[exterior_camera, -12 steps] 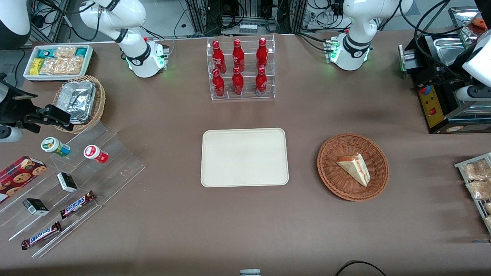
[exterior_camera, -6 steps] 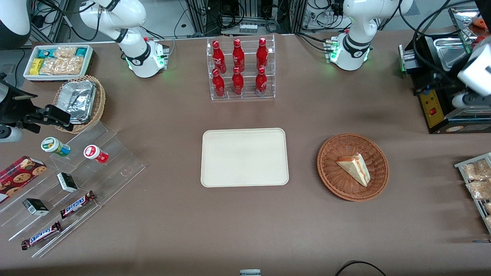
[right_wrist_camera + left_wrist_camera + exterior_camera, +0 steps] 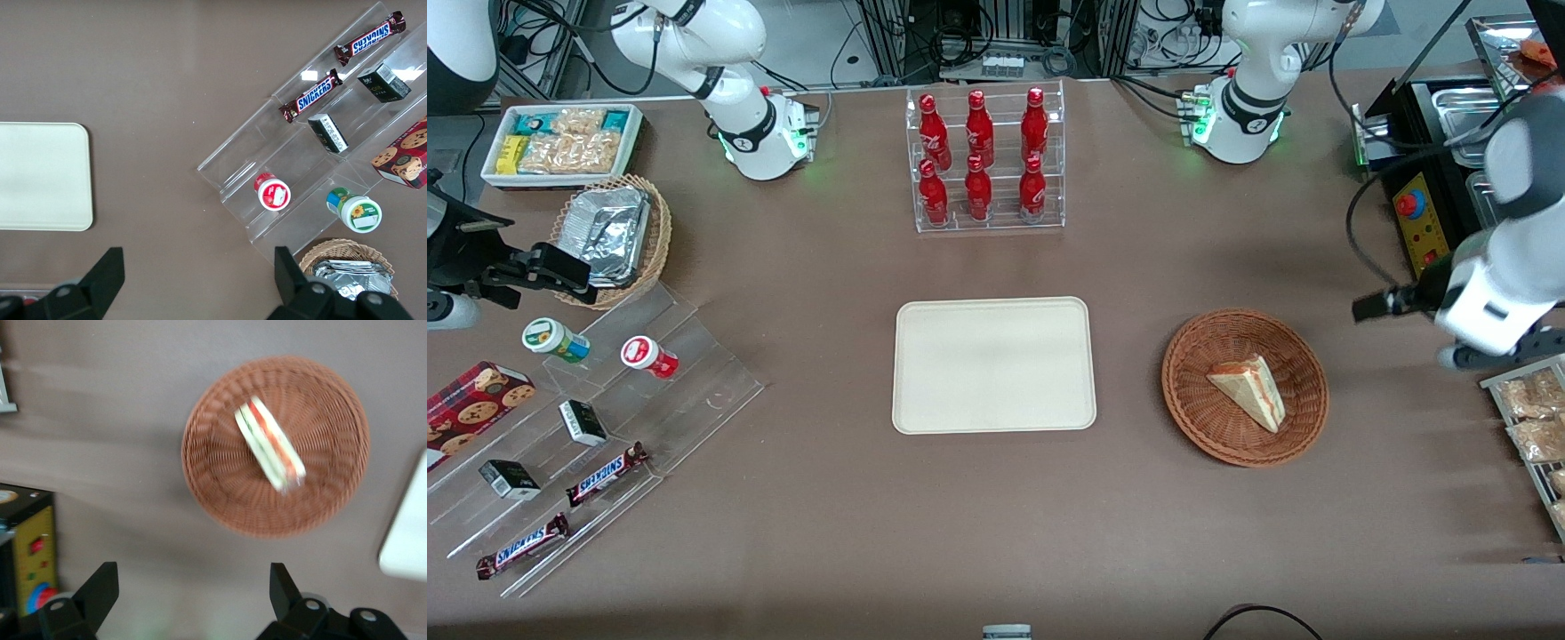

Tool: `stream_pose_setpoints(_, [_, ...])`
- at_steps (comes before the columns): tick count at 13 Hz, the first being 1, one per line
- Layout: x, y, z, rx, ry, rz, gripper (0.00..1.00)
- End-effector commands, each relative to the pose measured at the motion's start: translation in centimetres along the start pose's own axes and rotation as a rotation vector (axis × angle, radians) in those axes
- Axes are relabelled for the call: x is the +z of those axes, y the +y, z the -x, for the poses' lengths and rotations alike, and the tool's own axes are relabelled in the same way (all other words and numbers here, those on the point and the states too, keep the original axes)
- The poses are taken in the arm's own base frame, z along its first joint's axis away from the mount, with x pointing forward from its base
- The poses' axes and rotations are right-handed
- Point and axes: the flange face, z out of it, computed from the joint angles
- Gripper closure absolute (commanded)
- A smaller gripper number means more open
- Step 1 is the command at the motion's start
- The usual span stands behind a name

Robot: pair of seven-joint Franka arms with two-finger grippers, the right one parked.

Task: Place sandwich from basket to tray
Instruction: 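Move the left gripper over the wrapped sandwich in the wicker basket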

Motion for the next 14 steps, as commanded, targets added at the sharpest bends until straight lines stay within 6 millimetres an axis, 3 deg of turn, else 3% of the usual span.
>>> stream_pose_setpoints(1, [4.4,1.3,-1.5,-0.171,0.016,-0.012,0.0])
stream_pose_setpoints(3, [7.8,1.6,-1.4,-0.296,0.053,0.008,0.0])
stream_pose_setpoints(5, [10.3,3.3,-0.6,-0.348,0.079,0.019,0.0])
stream_pose_setpoints(10, [14.5,7.0,1.4,-0.443,0.14,0.063,0.0])
stream_pose_setpoints(14, [16.1,7.4,1.5,-0.471,0.179,0.1,0.0])
